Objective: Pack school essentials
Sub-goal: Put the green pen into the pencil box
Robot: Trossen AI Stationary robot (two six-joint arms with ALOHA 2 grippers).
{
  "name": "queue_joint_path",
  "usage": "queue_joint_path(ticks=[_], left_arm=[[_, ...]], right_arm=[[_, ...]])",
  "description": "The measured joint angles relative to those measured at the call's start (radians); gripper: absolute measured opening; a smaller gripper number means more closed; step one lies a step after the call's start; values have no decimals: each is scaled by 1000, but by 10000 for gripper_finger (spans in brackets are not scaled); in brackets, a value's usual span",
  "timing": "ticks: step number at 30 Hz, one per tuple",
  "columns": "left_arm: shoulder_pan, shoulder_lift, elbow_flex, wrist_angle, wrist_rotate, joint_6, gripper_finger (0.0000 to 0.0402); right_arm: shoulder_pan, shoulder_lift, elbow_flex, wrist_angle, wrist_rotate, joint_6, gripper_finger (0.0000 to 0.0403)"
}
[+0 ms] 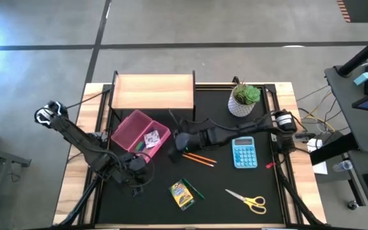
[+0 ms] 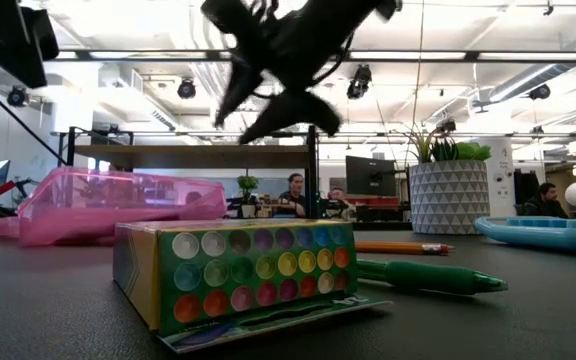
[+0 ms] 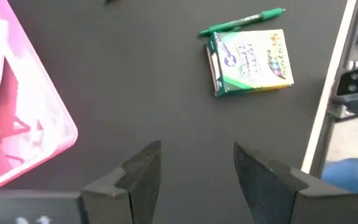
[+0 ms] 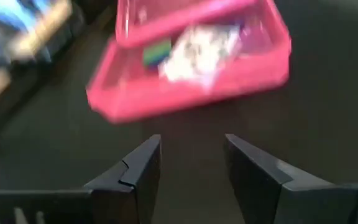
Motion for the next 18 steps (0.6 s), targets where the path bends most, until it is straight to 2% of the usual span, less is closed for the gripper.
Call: queue_joint_path(ticks=[9, 18], left_arm=[[-1, 81, 0, 183, -42, 42, 183], [-1, 184, 0, 418, -47, 160, 183]], right_arm=[[150, -7, -4, -349, 78, -9, 157], [259, -7, -55, -400, 73, -51, 157]])
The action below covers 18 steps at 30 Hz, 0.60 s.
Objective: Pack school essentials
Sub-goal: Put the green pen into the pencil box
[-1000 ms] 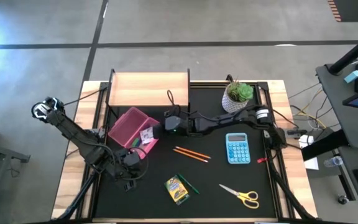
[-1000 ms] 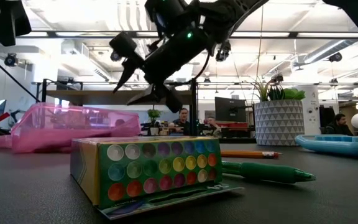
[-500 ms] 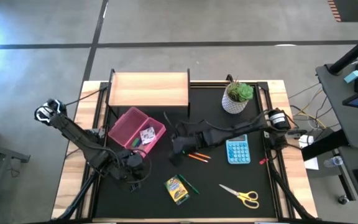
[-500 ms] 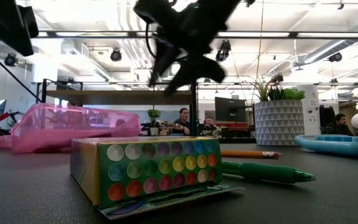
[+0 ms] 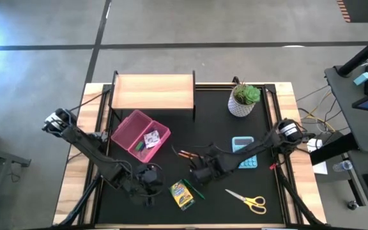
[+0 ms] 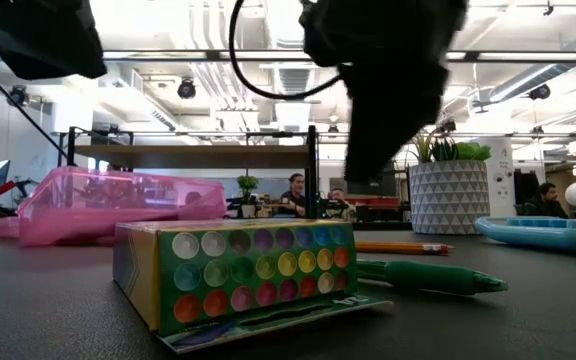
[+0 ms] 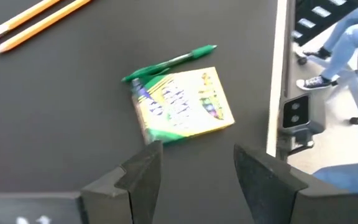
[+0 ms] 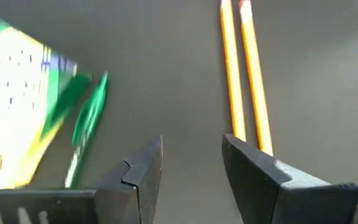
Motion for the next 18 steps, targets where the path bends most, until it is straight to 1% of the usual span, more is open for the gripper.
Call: queue_joint_path(ticks=[3, 7, 10, 13, 18], left_arm=[[0, 29, 6, 48, -1, 29, 183], [0, 50, 13, 86, -4, 31, 183], [0, 52, 13, 95, -15, 24, 183], [0, 51, 13, 95, -23, 24, 183], [0, 50, 13, 95, -23, 27, 183]], right_arm=[[28, 0, -21, 4, -12, 31, 157], [73, 0, -46, 56, -47, 80, 157], [94, 0, -55, 102, -83, 179, 157], [112, 0, -63, 149, -85, 291, 157], [145, 0, -69, 176, -78, 365, 157]])
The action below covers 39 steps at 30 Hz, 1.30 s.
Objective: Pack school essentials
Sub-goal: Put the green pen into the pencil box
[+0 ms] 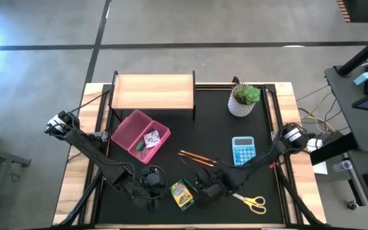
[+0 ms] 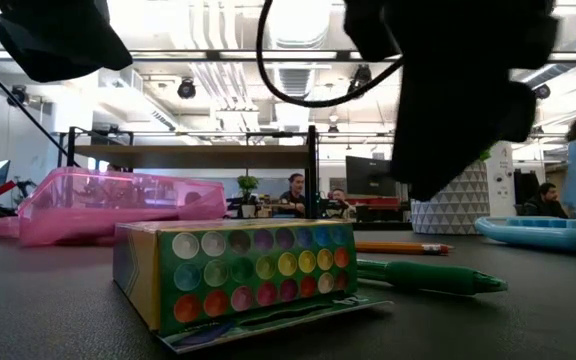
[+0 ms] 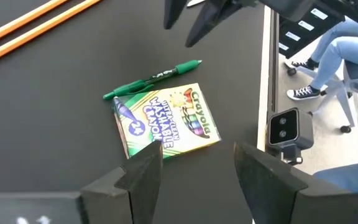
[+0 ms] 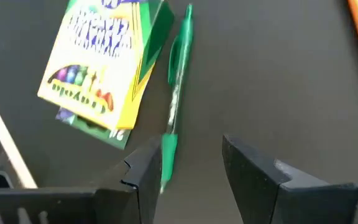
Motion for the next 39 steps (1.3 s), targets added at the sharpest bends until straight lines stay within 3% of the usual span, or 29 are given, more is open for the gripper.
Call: queue_joint_path(ticks=[15, 25, 30, 39], left_arm=[[-3, -2, 0, -9, 2, 83, 183], [-4, -3, -7, -12, 9, 114, 183], [-4, -3, -8, -11, 10, 160, 183], [-4, -3, -10, -11, 10, 161, 183]], right_arm=[[53, 73, -7, 78, 59, 200, 144], [54, 121, -6, 82, 62, 155, 141], [54, 135, -4, 75, 64, 96, 122], [53, 143, -3, 32, 64, 132, 70]])
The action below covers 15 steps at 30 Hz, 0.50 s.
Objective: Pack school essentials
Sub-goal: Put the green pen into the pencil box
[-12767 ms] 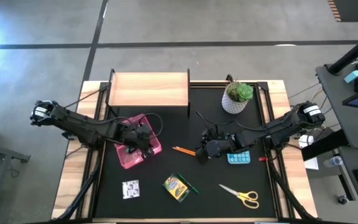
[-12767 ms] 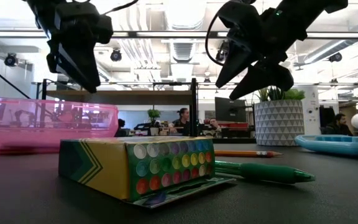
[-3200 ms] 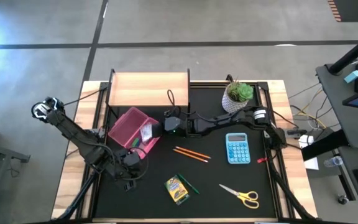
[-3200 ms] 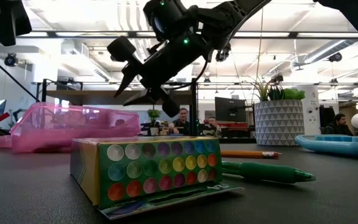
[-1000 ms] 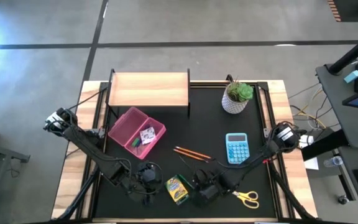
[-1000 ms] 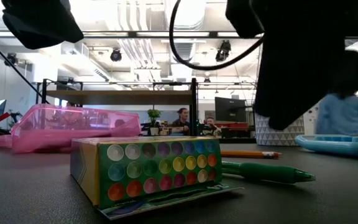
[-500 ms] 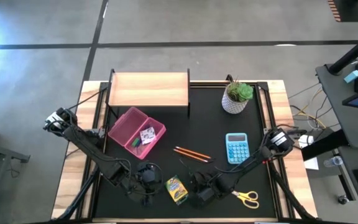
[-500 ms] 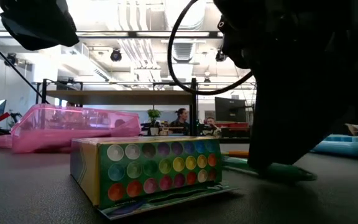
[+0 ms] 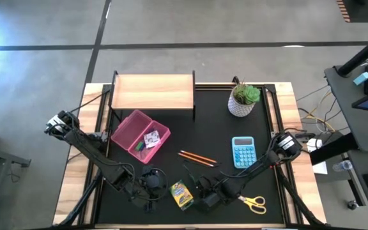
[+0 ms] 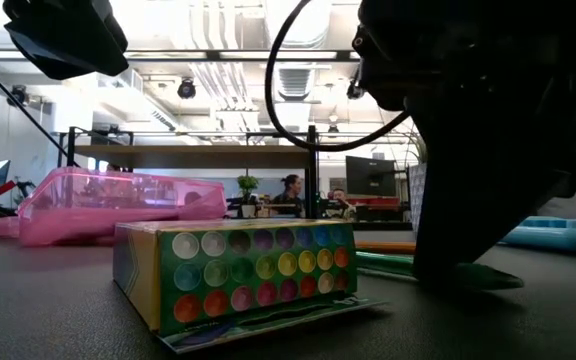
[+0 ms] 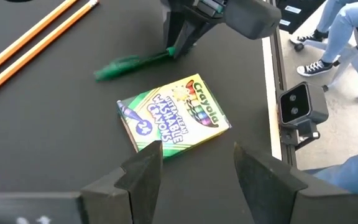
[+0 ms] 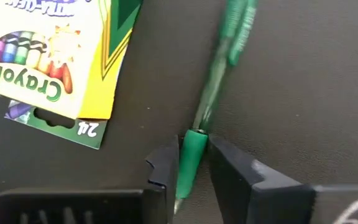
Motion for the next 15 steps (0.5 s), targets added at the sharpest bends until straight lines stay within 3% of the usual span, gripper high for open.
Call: queue_joint_path(ticks=[8, 15], left_arm=[[1, 0, 0, 3, -2, -6, 183], [20, 0, 0, 27, -9, -8, 183]], right_arm=[[0, 1, 0, -24, -4, 8, 25], [-6, -47, -8, -56, -8, -21, 19]])
